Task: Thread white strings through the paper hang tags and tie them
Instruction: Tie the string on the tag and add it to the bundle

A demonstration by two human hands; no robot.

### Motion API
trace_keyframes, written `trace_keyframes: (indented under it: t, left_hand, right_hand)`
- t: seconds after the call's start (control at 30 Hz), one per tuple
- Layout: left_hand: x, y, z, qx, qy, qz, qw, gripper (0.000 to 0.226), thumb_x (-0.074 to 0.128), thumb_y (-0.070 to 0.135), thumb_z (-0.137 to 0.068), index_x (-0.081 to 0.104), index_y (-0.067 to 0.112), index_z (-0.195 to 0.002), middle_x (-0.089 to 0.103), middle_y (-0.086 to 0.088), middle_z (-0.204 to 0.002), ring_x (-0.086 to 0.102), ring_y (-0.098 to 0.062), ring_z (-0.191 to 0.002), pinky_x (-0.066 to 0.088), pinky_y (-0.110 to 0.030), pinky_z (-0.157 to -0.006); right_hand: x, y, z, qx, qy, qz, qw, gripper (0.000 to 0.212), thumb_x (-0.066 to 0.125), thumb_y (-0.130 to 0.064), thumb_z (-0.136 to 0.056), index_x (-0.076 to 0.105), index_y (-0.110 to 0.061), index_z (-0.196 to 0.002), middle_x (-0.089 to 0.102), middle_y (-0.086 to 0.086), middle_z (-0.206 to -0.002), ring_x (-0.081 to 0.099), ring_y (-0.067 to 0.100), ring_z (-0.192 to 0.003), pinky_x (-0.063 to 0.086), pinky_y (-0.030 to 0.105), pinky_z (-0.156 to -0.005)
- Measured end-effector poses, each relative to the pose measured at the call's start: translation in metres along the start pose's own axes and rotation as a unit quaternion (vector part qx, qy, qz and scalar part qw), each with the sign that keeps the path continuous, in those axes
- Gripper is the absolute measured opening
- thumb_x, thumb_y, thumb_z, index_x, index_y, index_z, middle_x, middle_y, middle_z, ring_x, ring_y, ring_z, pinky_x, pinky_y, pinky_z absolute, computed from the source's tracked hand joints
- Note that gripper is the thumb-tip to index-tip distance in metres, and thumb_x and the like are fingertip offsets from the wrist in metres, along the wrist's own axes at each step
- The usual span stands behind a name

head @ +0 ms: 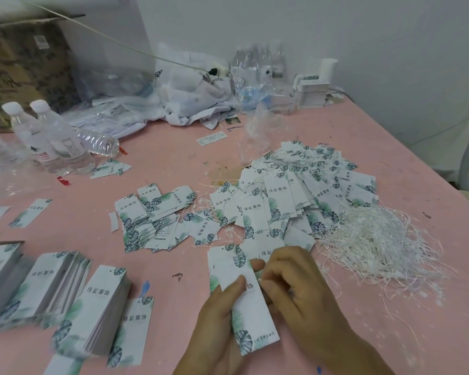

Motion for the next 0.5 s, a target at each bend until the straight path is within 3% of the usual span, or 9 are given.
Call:
trace_keyframes:
  t: [0.07,0.13,0.2,0.3,0.4,0.5]
  left_hand:
    - [-0.021,0.002,-0.001,0.010,0.029,-0.098,0.995,0.048,0.071,0.034,-0.078,0.064,0.003,-0.113,0.078,-0.006,-0.096,0.075,-0.020,-0.088,0.059,-0.029,-0.069]
    - [-0.023,0.005,0.000,0.003,0.036,-0.118,0.992,0.046,0.068,0.038,-0.075,0.065,0.008,-0.111,0.078,-0.003,-0.095,0.075,-0.017,-0.088,0.059,-0.027,-0.069]
    - [-0.013,0.002,0.000,-0.019,0.015,-0.037,0.999,0.046,0.083,0.025,-0.071,0.069,0.001,-0.108,0.076,-0.011,-0.099,0.074,-0.024,-0.088,0.060,-0.033,-0.069]
    - [-0.003,0.006,-0.003,-0.016,0.007,0.155,0.988,0.067,0.097,0.002,-0.042,0.073,-0.007,-0.104,0.070,-0.023,-0.109,0.073,-0.033,-0.088,0.061,-0.042,-0.068]
    - [-0.006,0.012,-0.007,0.001,0.009,0.211,0.977,0.071,0.097,0.001,-0.039,0.074,-0.004,-0.106,0.071,-0.020,-0.107,0.072,-0.030,-0.083,0.062,-0.041,-0.071]
    - [-0.011,0.018,-0.009,0.022,0.003,0.219,0.975,0.068,0.098,0.003,-0.041,0.075,-0.001,-0.105,0.073,-0.015,-0.105,0.072,-0.026,-0.080,0.062,-0.036,-0.067]
  right_hand:
    - [0.002,-0.002,0.000,-0.016,-0.012,0.008,1.000,0.011,0.054,-0.021,-0.094,0.061,-0.015,-0.088,0.047,-0.014,-0.106,0.050,-0.005,-0.112,0.041,0.016,-0.089]
    - [0.004,-0.001,0.001,-0.007,-0.031,-0.001,0.999,0.011,0.055,-0.023,-0.094,0.062,-0.016,-0.088,0.047,-0.014,-0.110,0.050,0.002,-0.112,0.040,0.017,-0.090]
    - [0.004,0.002,0.002,0.014,-0.042,-0.035,0.998,0.009,0.055,-0.025,-0.092,0.061,-0.021,-0.088,0.050,-0.016,-0.113,0.053,0.012,-0.111,0.040,0.018,-0.091]
    - [0.001,0.012,0.003,0.095,-0.035,-0.179,0.979,0.007,0.058,-0.029,-0.087,0.061,-0.034,-0.085,0.059,-0.012,-0.113,0.059,0.011,-0.109,0.041,0.012,-0.089]
    - [-0.005,0.026,0.000,0.172,0.011,-0.382,0.908,0.002,0.065,-0.028,-0.079,0.064,-0.029,-0.079,0.068,0.002,-0.108,0.062,0.014,-0.102,0.046,0.024,-0.091]
    - [-0.009,0.039,-0.002,0.207,0.050,-0.591,0.778,0.021,0.081,-0.027,-0.075,0.065,-0.017,-0.083,0.068,0.011,-0.085,0.066,0.026,-0.095,0.052,0.036,-0.092]
Point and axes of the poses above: each hand's wrist, its own z-axis away from the middle knuckle, its own x-axis out of the palm, y = z × x, the point moved 8 cm from there along -z, towards the middle knuckle
